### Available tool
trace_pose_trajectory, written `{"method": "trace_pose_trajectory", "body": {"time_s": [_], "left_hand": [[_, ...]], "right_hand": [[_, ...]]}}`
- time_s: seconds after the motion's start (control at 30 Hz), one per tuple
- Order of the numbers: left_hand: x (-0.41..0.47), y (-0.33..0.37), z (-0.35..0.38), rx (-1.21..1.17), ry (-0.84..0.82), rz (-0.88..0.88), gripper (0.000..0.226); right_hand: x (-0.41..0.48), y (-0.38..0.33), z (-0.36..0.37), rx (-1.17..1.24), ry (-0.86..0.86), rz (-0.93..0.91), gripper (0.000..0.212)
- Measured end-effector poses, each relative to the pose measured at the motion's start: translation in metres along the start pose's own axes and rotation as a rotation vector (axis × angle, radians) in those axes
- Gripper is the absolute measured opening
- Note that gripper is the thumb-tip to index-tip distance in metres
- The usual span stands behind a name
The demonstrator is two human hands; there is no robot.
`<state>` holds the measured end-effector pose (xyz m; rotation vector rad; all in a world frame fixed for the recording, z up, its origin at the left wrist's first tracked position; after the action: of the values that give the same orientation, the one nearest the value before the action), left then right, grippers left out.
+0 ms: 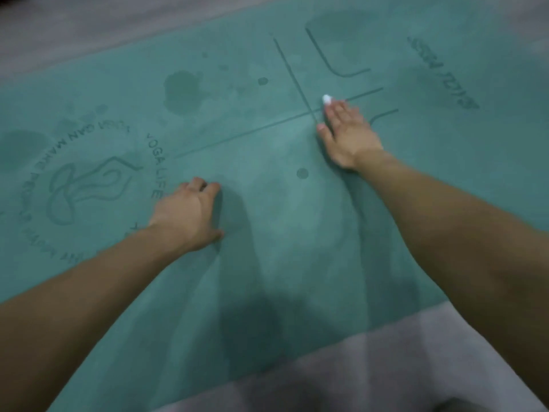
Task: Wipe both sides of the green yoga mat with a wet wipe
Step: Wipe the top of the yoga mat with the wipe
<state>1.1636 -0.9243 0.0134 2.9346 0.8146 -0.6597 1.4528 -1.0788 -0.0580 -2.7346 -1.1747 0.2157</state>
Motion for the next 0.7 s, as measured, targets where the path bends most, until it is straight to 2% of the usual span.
{"method": "trace_pose_trajectory", "body": {"time_s": [0.03,0.07,0.1,0.2,0.23,0.27,0.3,0.4,0.43,0.47,0.5,0.6,0.63,0.67,0.7], "left_hand": [[-0.003,0.012,0.0,-0.022,0.004,0.03,0.098],[-0.006,0.022,0.0,-0.05,0.006,0.047,0.101],[-0.008,0.03,0.0,-0.073,0.004,0.056,0.107],[-0.006,0.044,0.002,-0.08,-0.034,0.075,0.129],[-0.005,0.046,0.005,-0.065,-0.048,0.074,0.133],[-0.004,0.048,0.006,-0.048,-0.054,0.072,0.136],[-0.004,0.05,0.008,-0.04,-0.058,0.066,0.137],[-0.003,0.051,0.01,-0.055,-0.048,0.034,0.139],[-0.003,0.051,0.01,-0.055,-0.042,0.033,0.139],[-0.003,0.05,0.01,-0.055,-0.036,0.037,0.139],[-0.003,0.05,0.011,-0.055,-0.029,0.039,0.139],[-0.005,0.05,0.012,-0.053,-0.008,0.043,0.138],[-0.005,0.05,0.012,-0.049,-0.006,0.043,0.138],[-0.004,0.05,0.012,-0.047,-0.003,0.043,0.138],[-0.003,0.05,0.013,-0.045,-0.004,0.044,0.138]], "right_hand": [[0.004,0.016,-0.004,0.015,-0.017,0.135,0.077],[0.0,0.013,-0.003,0.019,-0.013,0.165,0.077],[-0.008,-0.006,0.003,0.006,0.015,0.069,0.078],[-0.057,-0.077,0.031,0.041,-0.072,-0.564,0.074],[-0.066,-0.082,0.036,0.013,-0.105,-0.698,0.071],[-0.058,-0.075,0.031,0.009,-0.11,-0.725,0.069],[-0.04,-0.058,0.025,0.004,-0.096,-0.623,0.069],[0.011,0.017,-0.007,-0.011,-0.002,0.024,0.074],[0.012,0.025,-0.011,-0.004,0.006,0.169,0.076],[0.005,0.017,-0.008,0.006,-0.001,0.189,0.077],[-0.008,-0.005,-0.002,-0.004,0.007,0.059,0.078],[-0.078,-0.069,0.029,0.041,-0.118,-0.651,0.071],[-0.081,-0.067,0.03,0.012,-0.11,-0.772,0.067],[-0.067,-0.055,0.022,-0.008,-0.084,-0.734,0.066],[-0.042,-0.036,0.013,-0.012,-0.058,-0.544,0.065]]}}
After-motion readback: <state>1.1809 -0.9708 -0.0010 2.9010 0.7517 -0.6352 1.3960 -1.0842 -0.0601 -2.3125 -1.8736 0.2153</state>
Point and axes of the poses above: each hand's wrist, its own x-axis towards the middle knuckle, its own z-axis out of the palm, y = z × x, the point moved 3 cm from there along x, towards the middle knuckle, and after that the axes turned 2 degrees about y, right-handed, at the moved point
